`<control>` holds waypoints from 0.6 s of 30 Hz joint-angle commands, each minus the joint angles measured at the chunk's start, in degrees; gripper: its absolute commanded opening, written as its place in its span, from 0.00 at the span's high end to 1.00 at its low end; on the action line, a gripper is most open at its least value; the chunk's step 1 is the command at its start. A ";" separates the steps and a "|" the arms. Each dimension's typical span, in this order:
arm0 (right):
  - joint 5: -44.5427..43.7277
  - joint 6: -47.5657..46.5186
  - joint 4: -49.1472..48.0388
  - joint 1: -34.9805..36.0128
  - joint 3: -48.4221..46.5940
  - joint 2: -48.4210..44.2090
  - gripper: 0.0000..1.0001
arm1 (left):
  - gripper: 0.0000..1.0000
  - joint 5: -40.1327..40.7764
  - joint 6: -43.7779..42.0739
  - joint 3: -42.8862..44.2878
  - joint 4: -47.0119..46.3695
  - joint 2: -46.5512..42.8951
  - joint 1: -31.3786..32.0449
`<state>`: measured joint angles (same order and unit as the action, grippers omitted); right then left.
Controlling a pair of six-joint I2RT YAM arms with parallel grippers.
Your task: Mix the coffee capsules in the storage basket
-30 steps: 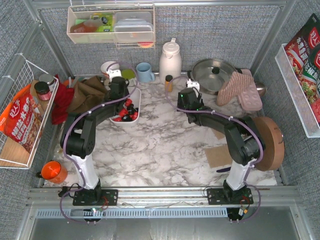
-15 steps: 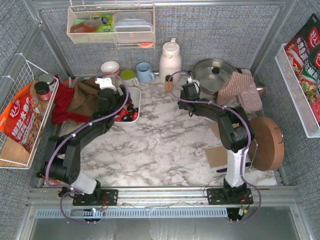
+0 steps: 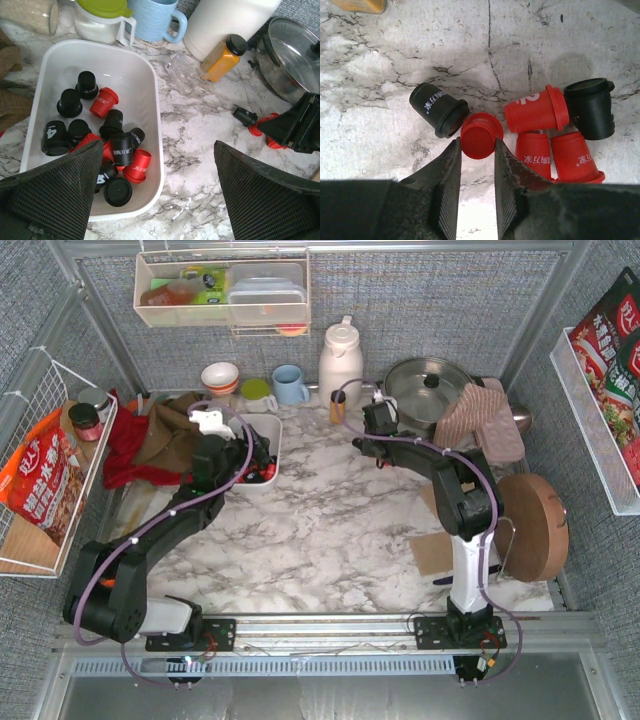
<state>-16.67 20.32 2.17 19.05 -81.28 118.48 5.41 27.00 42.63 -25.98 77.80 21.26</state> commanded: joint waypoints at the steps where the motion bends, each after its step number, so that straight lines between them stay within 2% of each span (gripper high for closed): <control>1: -0.03 -0.46 0.91 0.02 1.15 -1.13 0.75 | 0.01 -1.25 -0.04 -0.29 -1.53 -0.22 0.49; 6: 1.46 -1.53 1.08 0.09 3.83 -4.86 0.83 | 0.01 -3.51 -0.93 -0.50 -2.24 0.29 1.22; 10: 3.50 -2.82 1.00 0.63 8.63 -12.39 0.84 | 0.01 -9.06 -3.72 -1.15 -6.44 0.81 2.43; 18: 8.64 -5.34 1.75 6.07 20.89 -31.25 0.84 | 0.01 -15.54 -17.58 -6.05 -20.24 2.42 9.76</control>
<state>-11.55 16.49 3.99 22.70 -64.71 93.30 -6.00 18.39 38.54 -35.79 79.90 28.23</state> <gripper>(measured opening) 0.298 0.994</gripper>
